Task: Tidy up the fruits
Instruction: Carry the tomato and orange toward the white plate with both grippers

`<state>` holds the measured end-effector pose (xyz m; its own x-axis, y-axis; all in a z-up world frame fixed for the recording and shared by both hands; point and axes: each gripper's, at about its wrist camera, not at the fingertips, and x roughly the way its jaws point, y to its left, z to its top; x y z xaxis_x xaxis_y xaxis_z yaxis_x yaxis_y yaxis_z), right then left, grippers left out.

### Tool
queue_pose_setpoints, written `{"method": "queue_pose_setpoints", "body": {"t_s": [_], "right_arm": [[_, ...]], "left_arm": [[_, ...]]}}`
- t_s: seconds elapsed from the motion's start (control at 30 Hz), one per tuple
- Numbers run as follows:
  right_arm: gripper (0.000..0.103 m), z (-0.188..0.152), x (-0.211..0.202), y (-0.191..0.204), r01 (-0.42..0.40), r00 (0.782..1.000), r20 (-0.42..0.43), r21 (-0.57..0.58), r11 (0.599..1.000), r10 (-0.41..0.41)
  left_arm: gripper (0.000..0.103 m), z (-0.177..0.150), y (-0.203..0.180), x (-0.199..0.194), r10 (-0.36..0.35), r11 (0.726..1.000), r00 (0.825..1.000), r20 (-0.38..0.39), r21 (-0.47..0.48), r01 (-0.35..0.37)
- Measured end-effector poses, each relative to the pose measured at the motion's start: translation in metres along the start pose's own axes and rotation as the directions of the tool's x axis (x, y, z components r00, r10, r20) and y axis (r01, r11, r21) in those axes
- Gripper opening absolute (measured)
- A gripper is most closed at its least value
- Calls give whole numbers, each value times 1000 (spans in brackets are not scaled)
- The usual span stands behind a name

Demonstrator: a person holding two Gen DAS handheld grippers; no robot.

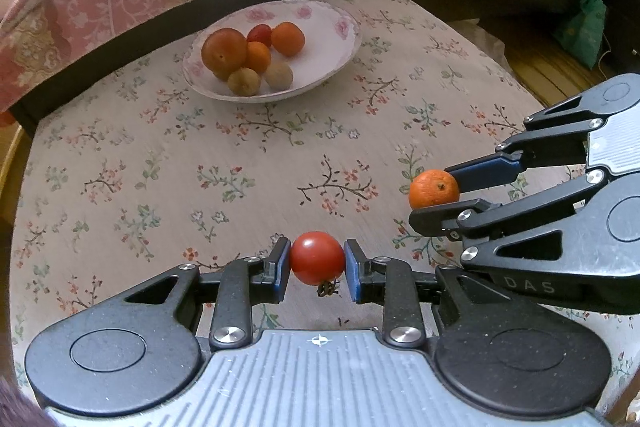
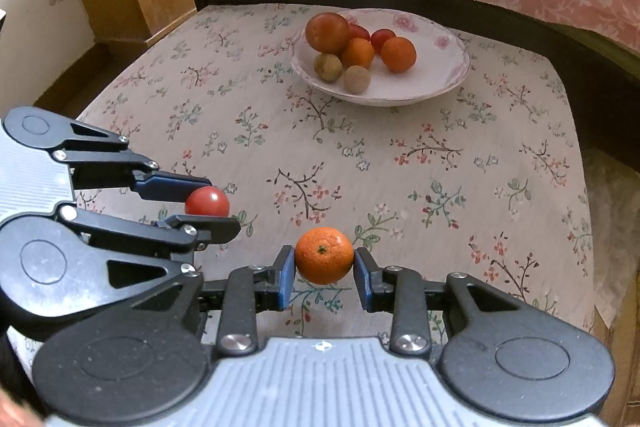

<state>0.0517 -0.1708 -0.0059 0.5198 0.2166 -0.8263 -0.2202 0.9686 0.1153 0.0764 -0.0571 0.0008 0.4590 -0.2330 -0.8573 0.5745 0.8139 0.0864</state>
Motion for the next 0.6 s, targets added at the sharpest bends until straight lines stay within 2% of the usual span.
{"method": "queue_pose_setpoints", "body": {"t_s": [0.6], "right_arm": [[33,16,-2,-5,15,999,38,9,1000,-16]], "left_arm": [[36,7,5,0,20,1000,999,46,9,-20]]}}
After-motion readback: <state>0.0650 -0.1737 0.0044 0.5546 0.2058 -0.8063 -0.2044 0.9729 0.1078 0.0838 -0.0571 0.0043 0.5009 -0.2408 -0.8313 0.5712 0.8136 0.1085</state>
